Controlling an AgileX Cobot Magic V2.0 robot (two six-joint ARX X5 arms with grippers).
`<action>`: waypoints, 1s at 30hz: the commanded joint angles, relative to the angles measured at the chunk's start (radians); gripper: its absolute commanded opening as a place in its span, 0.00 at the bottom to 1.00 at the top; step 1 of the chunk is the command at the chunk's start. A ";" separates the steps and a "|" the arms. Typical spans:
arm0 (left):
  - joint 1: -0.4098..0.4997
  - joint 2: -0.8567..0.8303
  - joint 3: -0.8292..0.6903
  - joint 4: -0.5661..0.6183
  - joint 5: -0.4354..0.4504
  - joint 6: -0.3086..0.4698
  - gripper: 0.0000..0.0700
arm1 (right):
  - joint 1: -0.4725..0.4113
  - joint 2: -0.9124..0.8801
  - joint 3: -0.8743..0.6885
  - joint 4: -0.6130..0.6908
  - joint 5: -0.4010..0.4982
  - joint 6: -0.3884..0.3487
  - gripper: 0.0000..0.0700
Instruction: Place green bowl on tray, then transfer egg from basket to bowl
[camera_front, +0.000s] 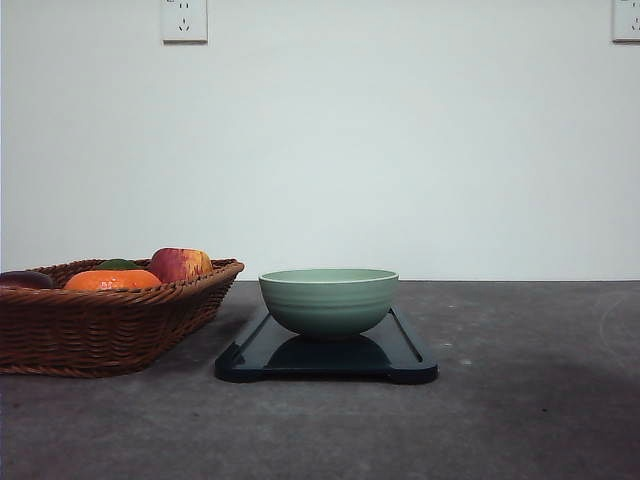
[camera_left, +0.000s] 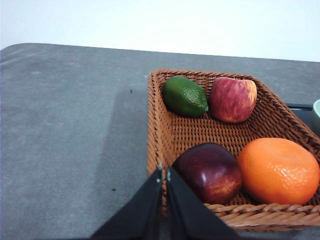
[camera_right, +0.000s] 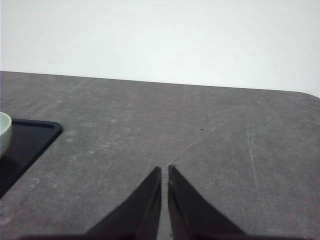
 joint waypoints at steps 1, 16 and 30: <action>0.000 -0.001 -0.019 -0.008 0.001 -0.001 0.00 | 0.001 0.000 -0.005 0.010 0.000 0.010 0.03; 0.000 -0.001 -0.019 -0.007 0.001 -0.001 0.00 | 0.001 0.000 -0.005 0.010 0.000 0.011 0.02; 0.000 -0.001 -0.019 -0.007 0.001 -0.001 0.00 | 0.001 0.000 -0.005 0.010 0.000 0.011 0.03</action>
